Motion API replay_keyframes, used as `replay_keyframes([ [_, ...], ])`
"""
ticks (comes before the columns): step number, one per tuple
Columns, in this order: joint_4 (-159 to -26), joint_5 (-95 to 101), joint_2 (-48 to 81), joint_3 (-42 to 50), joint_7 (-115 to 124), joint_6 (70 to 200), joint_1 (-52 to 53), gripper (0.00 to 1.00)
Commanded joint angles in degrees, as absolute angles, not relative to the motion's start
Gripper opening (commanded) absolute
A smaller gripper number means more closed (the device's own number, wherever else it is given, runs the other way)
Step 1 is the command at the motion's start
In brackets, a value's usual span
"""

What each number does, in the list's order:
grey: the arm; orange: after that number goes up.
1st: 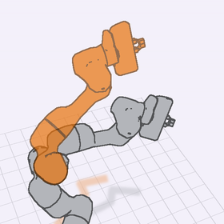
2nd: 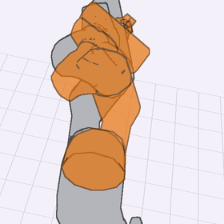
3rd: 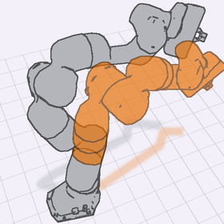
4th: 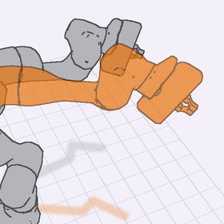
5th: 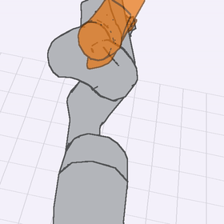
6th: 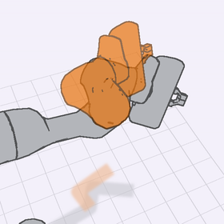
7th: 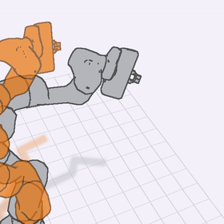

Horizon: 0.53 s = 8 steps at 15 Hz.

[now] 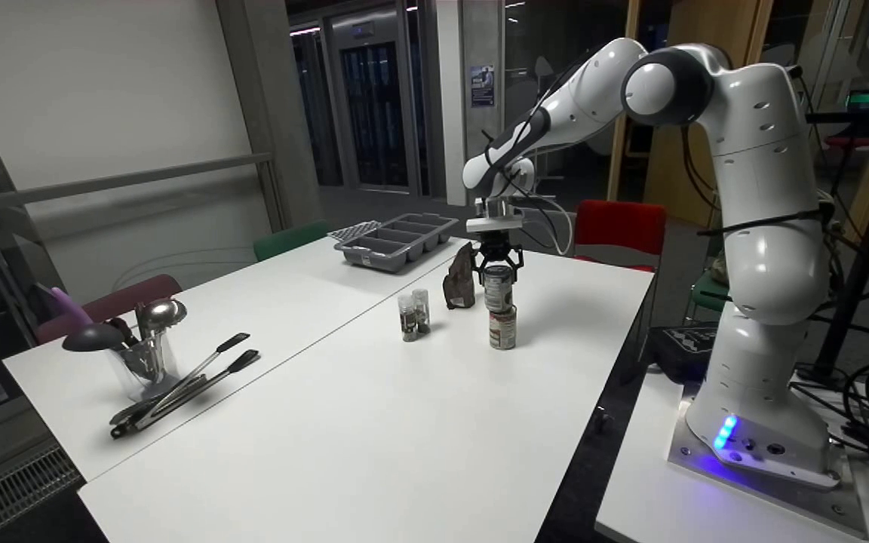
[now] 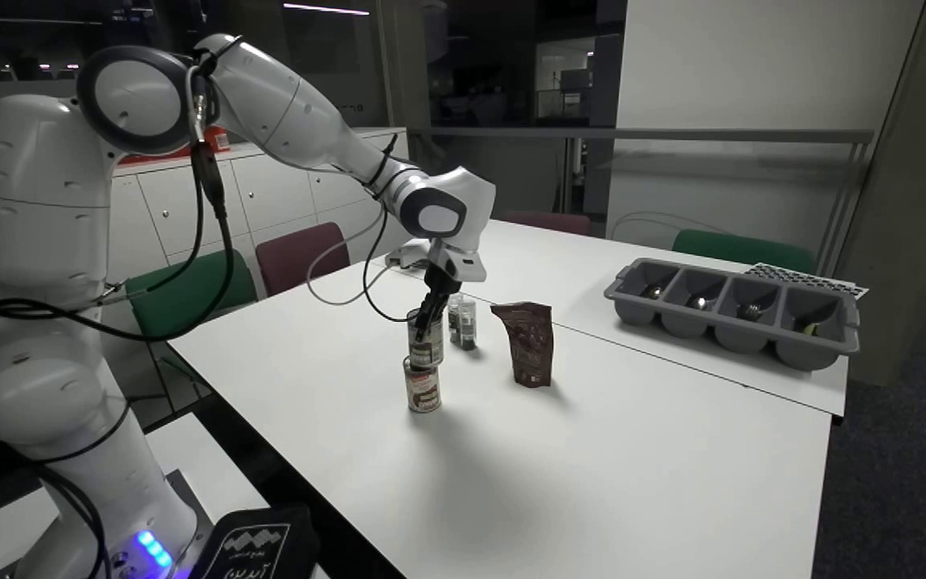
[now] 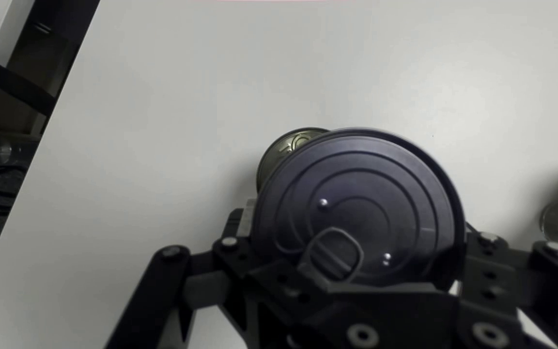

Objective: Pick up one can from the table and put it on top of the other can.

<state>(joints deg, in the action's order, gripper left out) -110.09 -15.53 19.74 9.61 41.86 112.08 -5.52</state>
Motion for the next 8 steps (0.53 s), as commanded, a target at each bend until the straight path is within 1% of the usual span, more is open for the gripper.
replay_keyframes([
  [1, -113.9, -15.1, 16.8, 9.7, 42.6, 114.5, -5.1, 0.57],
  [8, -116.6, -15.1, 15.1, 9.6, 42.6, 116.8, -4.8, 0.57],
])
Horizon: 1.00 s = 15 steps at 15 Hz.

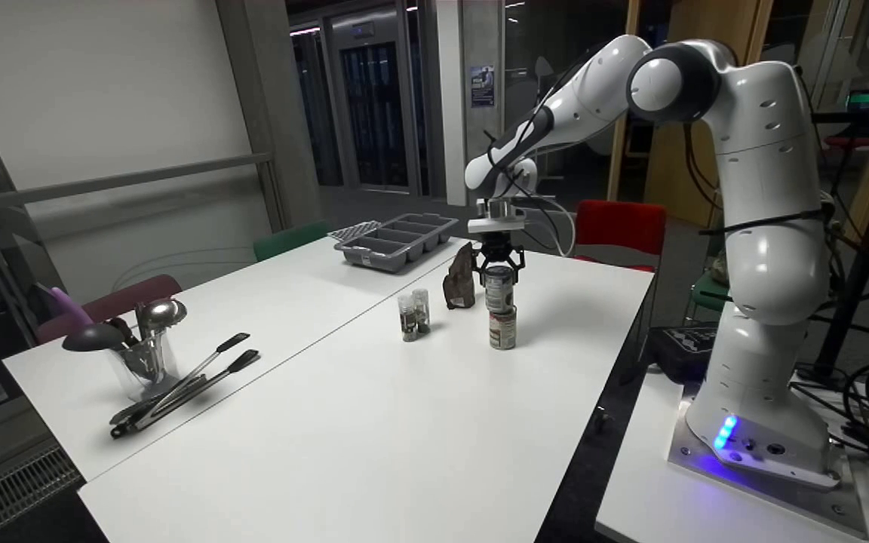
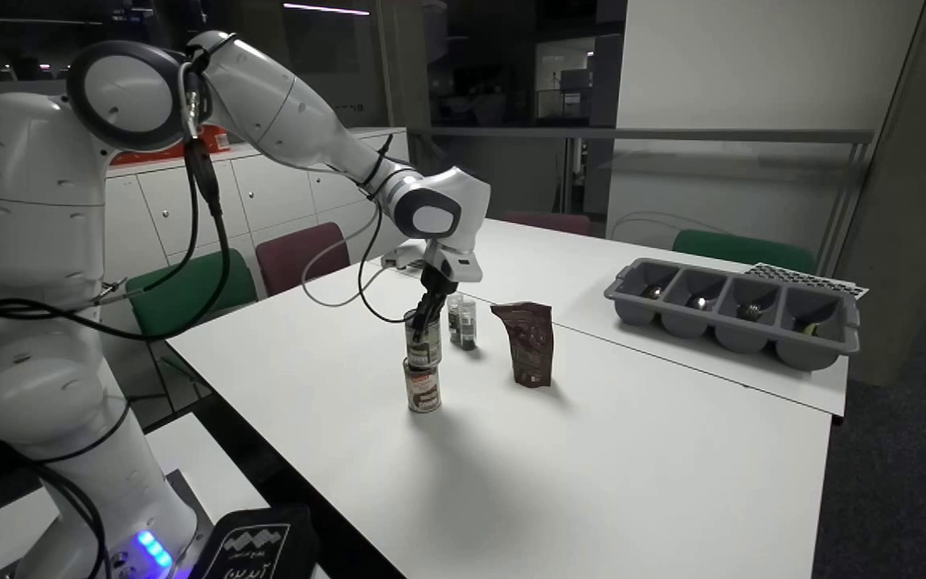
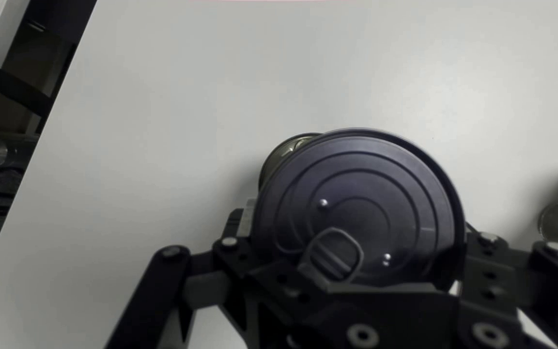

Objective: Pick up one can from the table and put it on top of the other can.

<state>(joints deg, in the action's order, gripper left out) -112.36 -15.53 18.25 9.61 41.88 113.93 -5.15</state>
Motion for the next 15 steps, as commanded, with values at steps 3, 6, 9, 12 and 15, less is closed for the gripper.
replay_keyframes([
  [3, -117.5, -15.1, 14.5, 9.6, 42.6, 117.7, -4.9, 0.57],
  [6, -118.4, -15.0, 14.0, 9.6, 42.6, 118.3, -4.8, 0.57],
  [9, -119.1, -15.0, 13.5, 9.6, 42.8, 118.8, -4.8, 0.57],
  [12, -120.1, -14.9, 12.7, 9.6, 43.0, 119.6, -4.8, 0.57],
  [15, -121.3, -14.8, 11.9, 9.6, 43.2, 120.5, -4.7, 0.57],
])
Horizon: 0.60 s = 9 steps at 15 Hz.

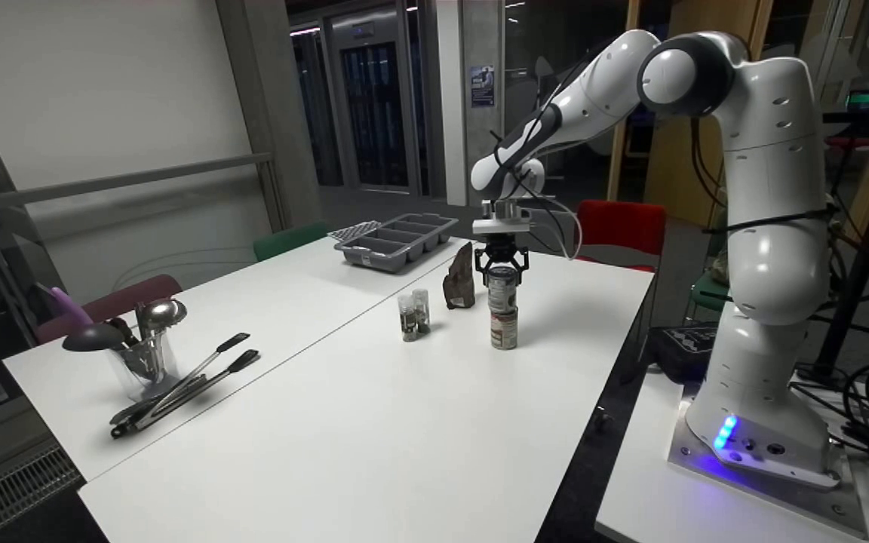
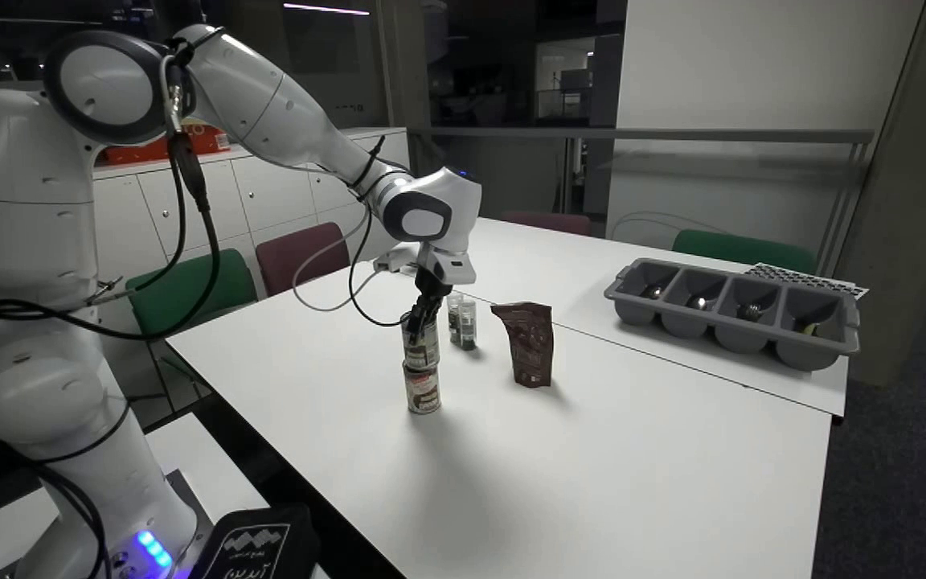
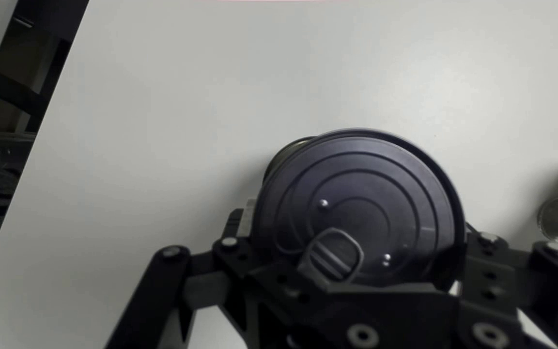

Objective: Pick up one can from the table and put it on top of the other can.

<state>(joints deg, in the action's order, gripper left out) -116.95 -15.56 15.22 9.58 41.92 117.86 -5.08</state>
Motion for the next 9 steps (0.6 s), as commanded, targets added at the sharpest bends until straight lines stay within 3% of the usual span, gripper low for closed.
replay_keyframes([
  [1, -121.5, -14.8, 11.7, 9.6, 43.2, 120.6, -4.7, 0.57],
  [9, -122.8, -14.7, 11.0, 9.6, 43.4, 121.1, -4.9, 0.57],
])
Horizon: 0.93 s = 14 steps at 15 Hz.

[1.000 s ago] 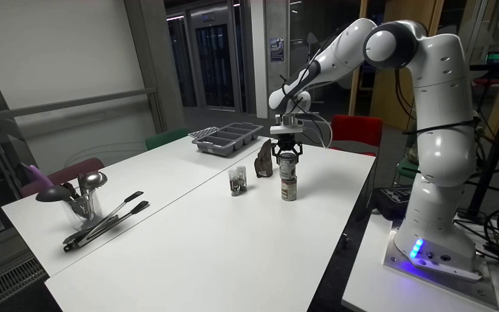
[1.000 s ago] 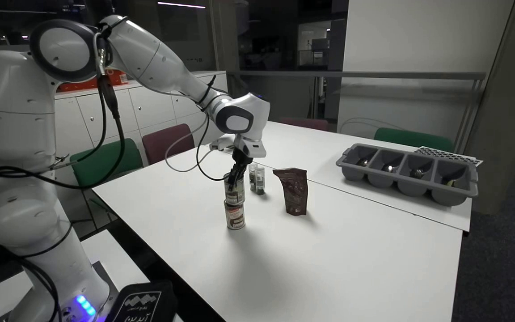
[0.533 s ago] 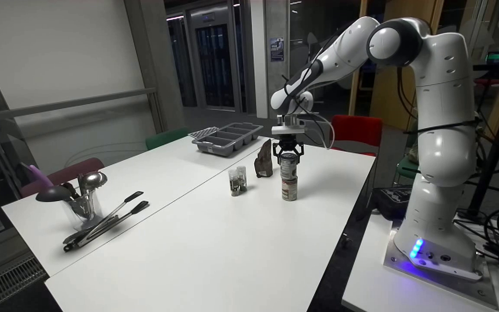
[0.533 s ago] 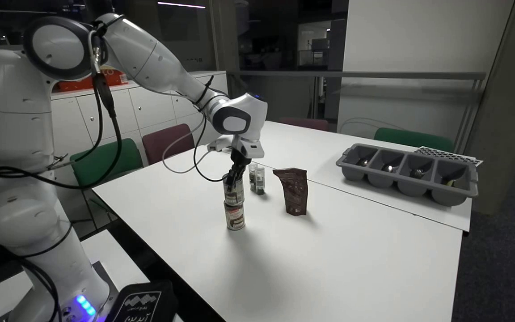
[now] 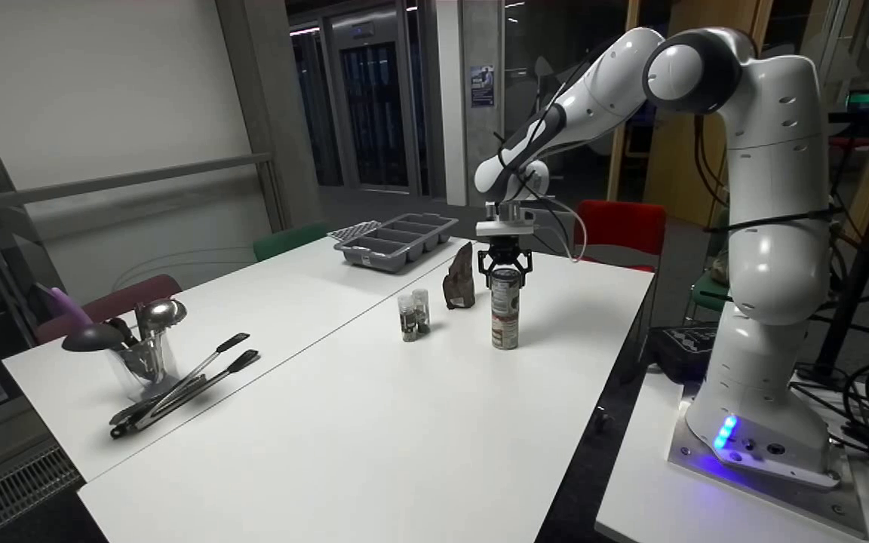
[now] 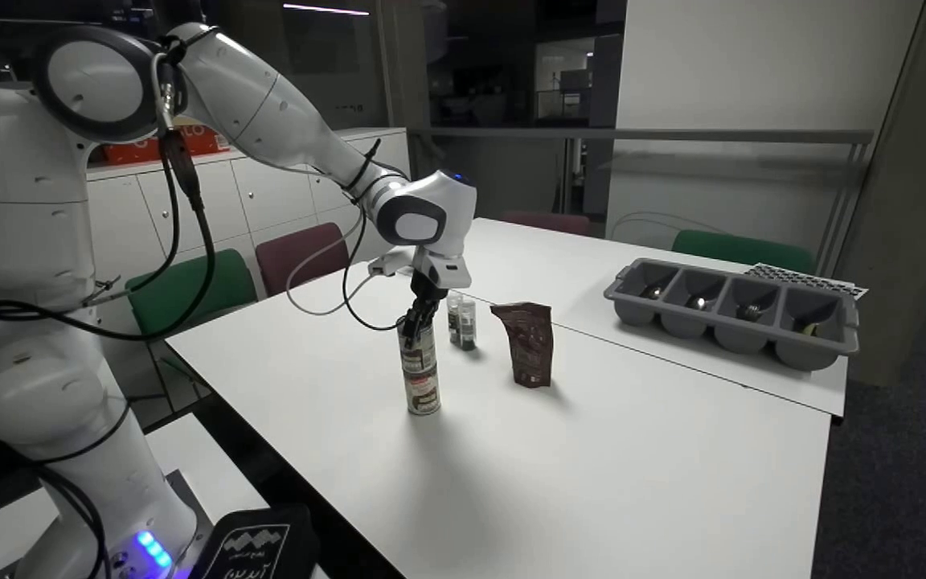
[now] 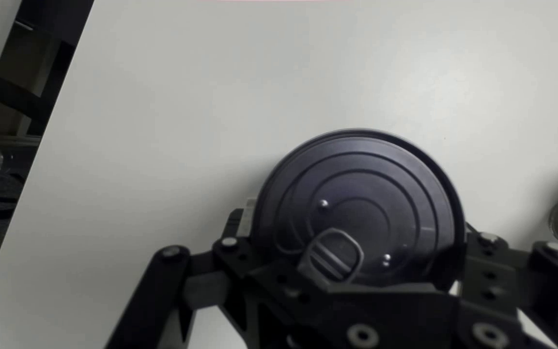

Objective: Pick up one can from the table and put it on top of the other can.

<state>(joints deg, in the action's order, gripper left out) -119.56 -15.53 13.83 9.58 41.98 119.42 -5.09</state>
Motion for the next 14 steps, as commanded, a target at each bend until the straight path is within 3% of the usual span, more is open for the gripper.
replay_keyframes([
  [1, -122.7, -14.7, 11.0, 9.6, 43.4, 121.2, -4.9, 0.57],
  [9, -122.4, -14.9, 11.3, 9.6, 43.1, 120.7, -5.1, 0.57],
  [10, -122.4, -15.0, 11.3, 9.6, 43.1, 120.6, -5.1, 0.96],
  [14, -122.6, -15.1, 11.3, 9.6, 43.0, 120.5, -5.2, 1.0],
])
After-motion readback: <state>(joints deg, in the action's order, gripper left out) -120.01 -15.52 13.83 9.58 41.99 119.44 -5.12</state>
